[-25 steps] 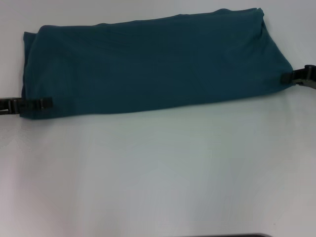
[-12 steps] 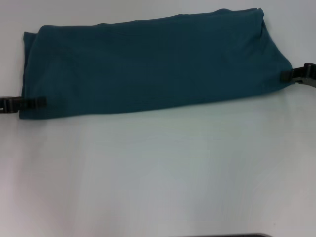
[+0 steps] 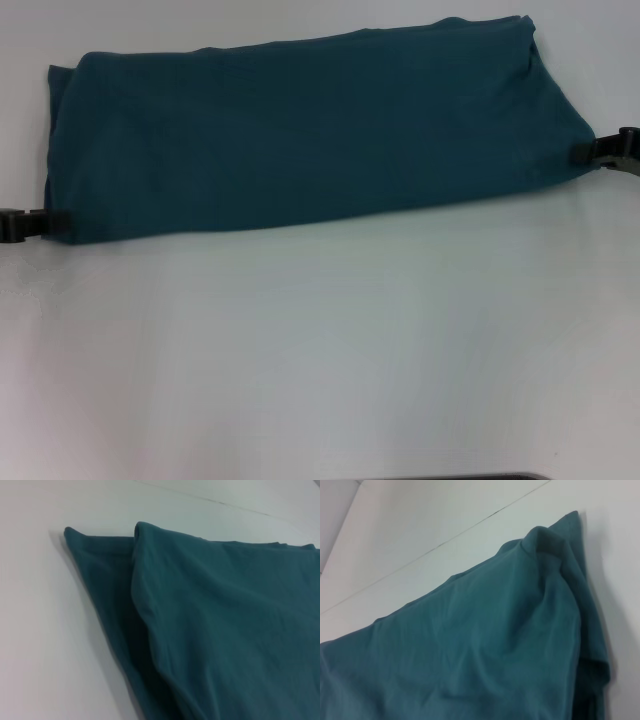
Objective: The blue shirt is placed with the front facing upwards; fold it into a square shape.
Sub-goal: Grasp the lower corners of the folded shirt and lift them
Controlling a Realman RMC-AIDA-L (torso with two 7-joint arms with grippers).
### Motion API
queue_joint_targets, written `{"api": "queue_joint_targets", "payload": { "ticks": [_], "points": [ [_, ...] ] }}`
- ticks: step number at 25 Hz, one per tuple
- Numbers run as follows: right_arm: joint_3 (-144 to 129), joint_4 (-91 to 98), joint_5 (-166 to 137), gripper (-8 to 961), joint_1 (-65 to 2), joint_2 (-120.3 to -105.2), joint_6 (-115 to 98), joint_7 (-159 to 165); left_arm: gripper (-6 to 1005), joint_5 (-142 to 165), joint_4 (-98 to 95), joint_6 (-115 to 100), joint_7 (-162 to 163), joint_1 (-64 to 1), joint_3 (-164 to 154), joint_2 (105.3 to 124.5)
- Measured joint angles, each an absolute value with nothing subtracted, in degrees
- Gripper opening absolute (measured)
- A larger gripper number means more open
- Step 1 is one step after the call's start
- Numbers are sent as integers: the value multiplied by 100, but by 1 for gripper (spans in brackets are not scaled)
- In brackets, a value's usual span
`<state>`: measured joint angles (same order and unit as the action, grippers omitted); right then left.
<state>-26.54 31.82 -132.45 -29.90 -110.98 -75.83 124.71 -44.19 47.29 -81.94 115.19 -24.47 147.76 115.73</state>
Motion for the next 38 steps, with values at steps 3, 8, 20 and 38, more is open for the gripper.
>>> {"api": "queue_joint_targets", "payload": {
  "ticks": [3, 8, 20, 38],
  "points": [
    [-2654, 3182, -13245, 13, -2988, -11098, -7583, 12471, 469, -4412, 4702, -8154, 11495, -2477, 14740, 11578],
    [-2654, 3182, -13245, 13, -2981, -11090, -7585, 12471, 228, -4410, 4702, -8141, 11475, -2499, 14669, 11585],
    [-2620, 3182, -13245, 13, -2933, -11076, -7598, 12462, 1, -4398, 4775, -8248, 11520, -2473, 14678, 11502],
    [-2234, 3190, -13179, 13, -2327, -11113, -8638, 11895, 0, -4337, 4879, -9067, 11383, -2317, 14680, 11194]
  ]
}}
